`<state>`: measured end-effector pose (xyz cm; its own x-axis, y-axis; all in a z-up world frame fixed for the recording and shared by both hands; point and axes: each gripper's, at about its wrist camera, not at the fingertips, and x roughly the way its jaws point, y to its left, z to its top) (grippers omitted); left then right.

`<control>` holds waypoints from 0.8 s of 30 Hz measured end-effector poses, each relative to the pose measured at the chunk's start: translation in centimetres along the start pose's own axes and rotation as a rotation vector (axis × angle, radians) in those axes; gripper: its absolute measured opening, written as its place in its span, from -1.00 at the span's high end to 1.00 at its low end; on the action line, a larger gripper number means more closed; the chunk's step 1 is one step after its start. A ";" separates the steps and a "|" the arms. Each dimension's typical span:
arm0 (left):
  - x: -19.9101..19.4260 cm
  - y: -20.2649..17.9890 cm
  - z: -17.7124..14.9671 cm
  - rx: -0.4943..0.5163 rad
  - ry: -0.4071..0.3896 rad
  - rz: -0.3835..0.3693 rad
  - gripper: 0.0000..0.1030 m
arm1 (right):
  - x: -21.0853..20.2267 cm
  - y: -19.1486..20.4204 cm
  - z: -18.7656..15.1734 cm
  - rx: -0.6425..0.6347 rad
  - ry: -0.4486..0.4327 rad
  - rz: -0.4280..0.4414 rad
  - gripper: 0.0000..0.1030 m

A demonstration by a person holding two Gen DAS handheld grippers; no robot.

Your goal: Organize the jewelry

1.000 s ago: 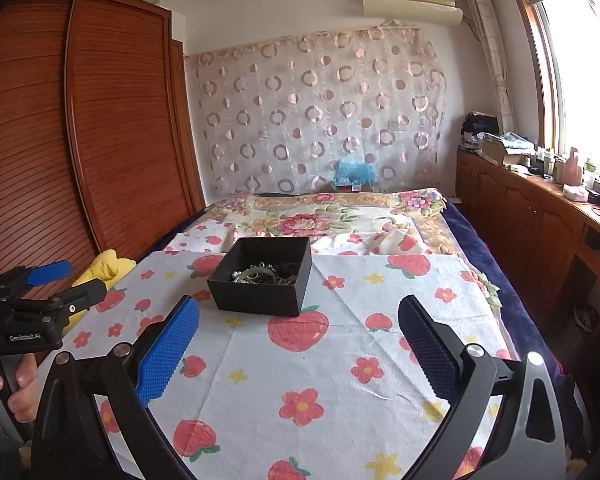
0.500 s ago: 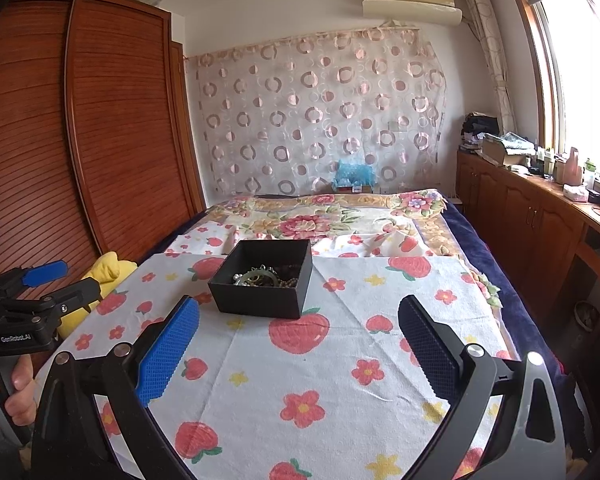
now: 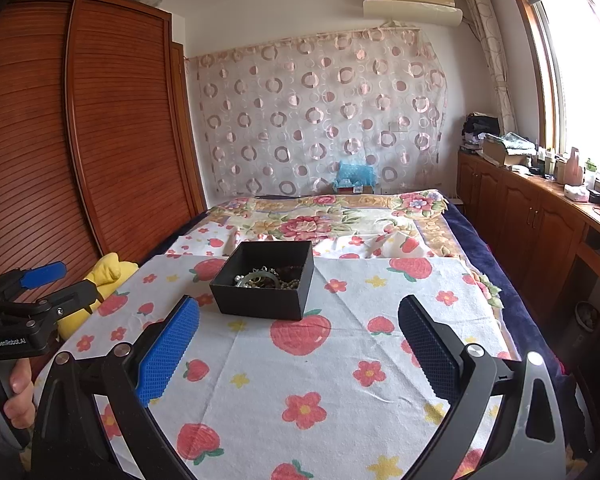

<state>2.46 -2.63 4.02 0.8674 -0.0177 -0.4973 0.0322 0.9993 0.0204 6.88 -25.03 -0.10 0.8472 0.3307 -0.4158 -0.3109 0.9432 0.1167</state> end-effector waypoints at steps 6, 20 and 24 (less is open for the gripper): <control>0.0 0.0 0.0 0.000 -0.001 0.001 -0.85 | 0.0 0.0 0.0 0.001 -0.001 0.001 -0.95; 0.0 0.2 -0.2 -0.001 -0.001 0.000 -0.85 | 0.0 0.0 -0.1 0.000 -0.003 0.000 -0.95; 0.1 0.2 -0.2 0.001 0.000 0.001 -0.85 | 0.0 0.0 0.0 0.001 -0.003 0.000 -0.95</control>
<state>2.42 -2.43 3.76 0.8672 -0.0163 -0.4977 0.0312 0.9993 0.0217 6.90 -25.01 -0.17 0.8486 0.3310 -0.4127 -0.3108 0.9432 0.1175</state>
